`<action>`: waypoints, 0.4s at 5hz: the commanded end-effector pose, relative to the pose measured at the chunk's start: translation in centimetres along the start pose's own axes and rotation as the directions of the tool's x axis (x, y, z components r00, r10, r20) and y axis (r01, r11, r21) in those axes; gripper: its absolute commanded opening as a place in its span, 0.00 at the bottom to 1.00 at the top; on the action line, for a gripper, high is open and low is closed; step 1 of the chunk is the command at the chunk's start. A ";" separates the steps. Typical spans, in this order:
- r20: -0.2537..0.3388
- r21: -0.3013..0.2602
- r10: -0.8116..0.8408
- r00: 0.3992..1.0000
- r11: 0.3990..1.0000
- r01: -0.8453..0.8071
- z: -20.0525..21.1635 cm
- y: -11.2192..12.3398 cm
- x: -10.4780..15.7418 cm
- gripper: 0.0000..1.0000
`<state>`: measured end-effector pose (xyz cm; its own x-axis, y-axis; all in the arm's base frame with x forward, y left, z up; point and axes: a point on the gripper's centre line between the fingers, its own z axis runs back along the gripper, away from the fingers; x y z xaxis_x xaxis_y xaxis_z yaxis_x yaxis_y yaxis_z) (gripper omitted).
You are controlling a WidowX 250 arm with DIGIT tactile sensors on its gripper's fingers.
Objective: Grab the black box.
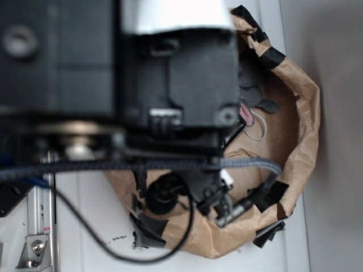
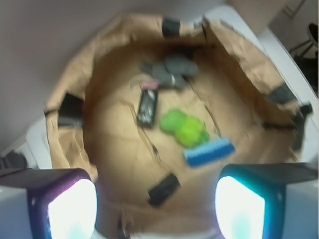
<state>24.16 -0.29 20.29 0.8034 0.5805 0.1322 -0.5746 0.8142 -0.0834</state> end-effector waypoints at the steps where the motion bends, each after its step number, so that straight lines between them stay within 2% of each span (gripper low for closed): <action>1: 0.051 -0.110 0.208 0.977 0.973 -0.202 -3.7 3.1 2.9 1.00; 2: 0.049 -0.105 0.197 0.979 0.976 -0.191 -4.6 3.3 4.1 1.00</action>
<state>25.88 3.33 14.83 0.6918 0.7120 0.1207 -0.6889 0.7008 -0.1851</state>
